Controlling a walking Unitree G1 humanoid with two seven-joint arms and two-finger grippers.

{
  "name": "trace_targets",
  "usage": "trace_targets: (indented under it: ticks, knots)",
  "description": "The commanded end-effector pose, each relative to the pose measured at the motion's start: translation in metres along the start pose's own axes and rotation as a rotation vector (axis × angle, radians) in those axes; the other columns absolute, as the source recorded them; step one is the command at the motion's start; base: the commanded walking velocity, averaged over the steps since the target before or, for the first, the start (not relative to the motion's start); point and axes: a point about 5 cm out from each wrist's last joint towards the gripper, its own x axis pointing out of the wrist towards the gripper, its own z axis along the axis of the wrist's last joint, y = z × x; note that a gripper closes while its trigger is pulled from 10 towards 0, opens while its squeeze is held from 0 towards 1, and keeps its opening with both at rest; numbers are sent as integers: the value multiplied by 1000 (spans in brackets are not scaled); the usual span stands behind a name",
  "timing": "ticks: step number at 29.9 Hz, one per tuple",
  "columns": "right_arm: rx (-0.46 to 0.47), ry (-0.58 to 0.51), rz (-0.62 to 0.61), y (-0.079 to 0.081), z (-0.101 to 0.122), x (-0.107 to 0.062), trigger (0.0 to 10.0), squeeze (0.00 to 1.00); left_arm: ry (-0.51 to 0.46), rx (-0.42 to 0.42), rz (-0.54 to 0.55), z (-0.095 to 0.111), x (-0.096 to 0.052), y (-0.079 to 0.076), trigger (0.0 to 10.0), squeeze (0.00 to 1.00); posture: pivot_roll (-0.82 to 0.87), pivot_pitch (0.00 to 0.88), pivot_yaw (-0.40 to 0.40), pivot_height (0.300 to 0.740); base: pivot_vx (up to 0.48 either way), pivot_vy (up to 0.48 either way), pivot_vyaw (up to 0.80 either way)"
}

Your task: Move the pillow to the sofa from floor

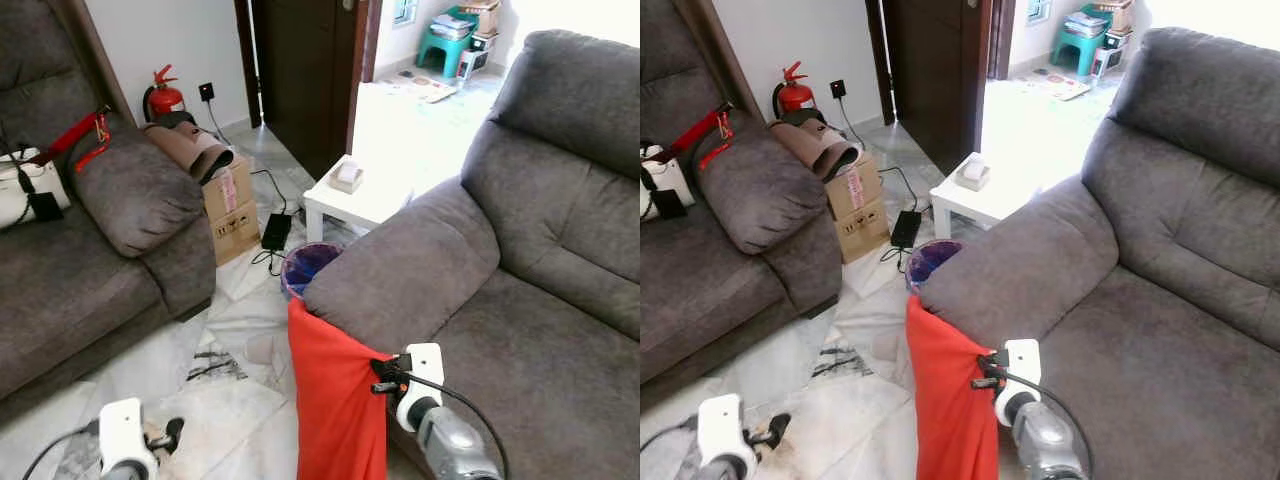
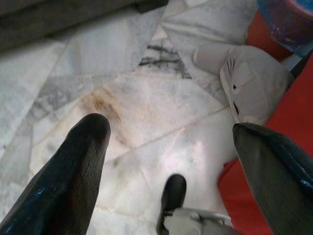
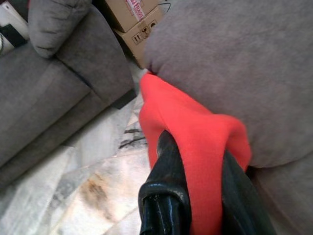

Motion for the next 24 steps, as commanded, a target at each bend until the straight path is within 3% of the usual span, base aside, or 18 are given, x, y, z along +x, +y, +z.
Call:
trace_targets:
  ticks: [1,2,7,14,24]
  knots:
    - [21,-113,-16,-2,24,5,10000,0,7,4,12,-2,-1,3,10000,0,161,102,13,740,0,0,0]
    - [54,-117,-11,0,25,6,10000,0,32,30,-24,-5,0,-2,10000,0,164,103,12,740,0,0,0]
    - [42,-110,-5,3,24,7,10000,0,94,111,-61,-21,-5,-8,10000,0,162,103,11,740,0,0,0]
    - [46,-118,-5,0,26,6,10000,0,140,107,-64,-34,-10,-5,10000,0,157,97,11,740,0,0,0]
    - [60,-119,-12,0,25,6,10000,0,158,139,-80,-41,-13,-6,10000,0,153,80,16,740,-250,0,0]
